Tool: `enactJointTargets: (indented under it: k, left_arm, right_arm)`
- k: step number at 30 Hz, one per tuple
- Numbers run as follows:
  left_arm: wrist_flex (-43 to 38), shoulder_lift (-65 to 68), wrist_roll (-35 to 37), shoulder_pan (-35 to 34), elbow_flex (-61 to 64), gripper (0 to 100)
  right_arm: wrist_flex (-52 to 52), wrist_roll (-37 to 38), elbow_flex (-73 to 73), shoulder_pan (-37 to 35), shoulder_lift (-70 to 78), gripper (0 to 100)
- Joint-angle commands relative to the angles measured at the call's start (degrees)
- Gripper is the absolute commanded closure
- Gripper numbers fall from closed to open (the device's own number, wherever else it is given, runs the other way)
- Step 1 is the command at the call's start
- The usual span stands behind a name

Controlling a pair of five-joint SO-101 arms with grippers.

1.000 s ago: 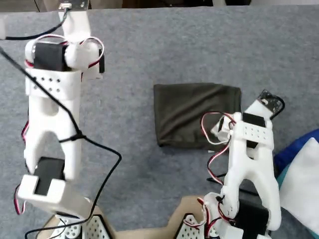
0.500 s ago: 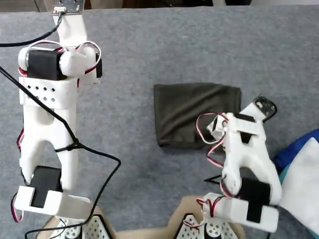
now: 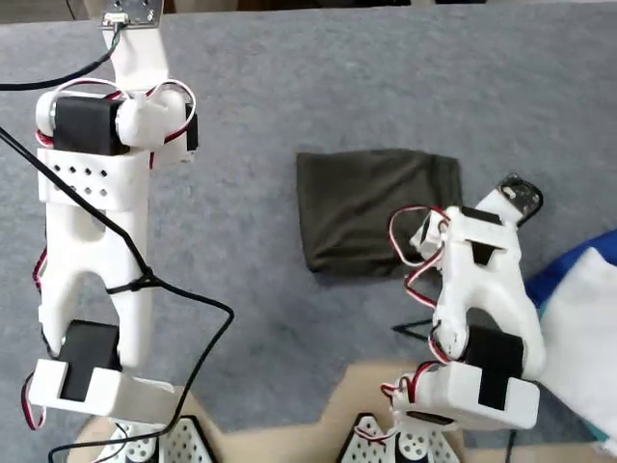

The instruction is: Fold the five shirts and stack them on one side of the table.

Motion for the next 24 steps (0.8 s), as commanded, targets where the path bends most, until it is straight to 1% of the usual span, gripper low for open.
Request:
enactJointTargets:
  k: [1,6,9,11,16,19,24]
  left_arm:
    - [0.5,-1.8,0.4,-0.1,0.0,98]
    - [0.5,-1.8,0.4,-0.3,0.0,98]
    - [0.5,-1.8,0.3,-0.4,0.0,98]
    - [0.5,-1.8,0.3,-0.4,0.0,98]
    - [0.5,-2.0,0.3,-0.4,0.0,98]
    - [0.5,-2.1,0.3,-0.4,0.0,98]
    - [0.5,-2.2,0.3,-0.4,0.1,98]
  right_arm:
    - [0.5,1.5,-2.5,0.0,-2.2,91.5]
    - [4.9,1.7,-2.4,0.0,-7.7,91.5]
    - [5.9,4.0,-2.4,0.0,-10.3,91.6]
    - [5.5,4.7,-2.4,0.6,-11.0,91.5]
    - [-0.8,6.5,-1.5,0.8,-10.7,91.4]
    - [-3.0,6.9,-1.3,0.8,-8.2,91.4]
    - [-3.8,6.8,-1.6,0.8,-1.9,91.4]
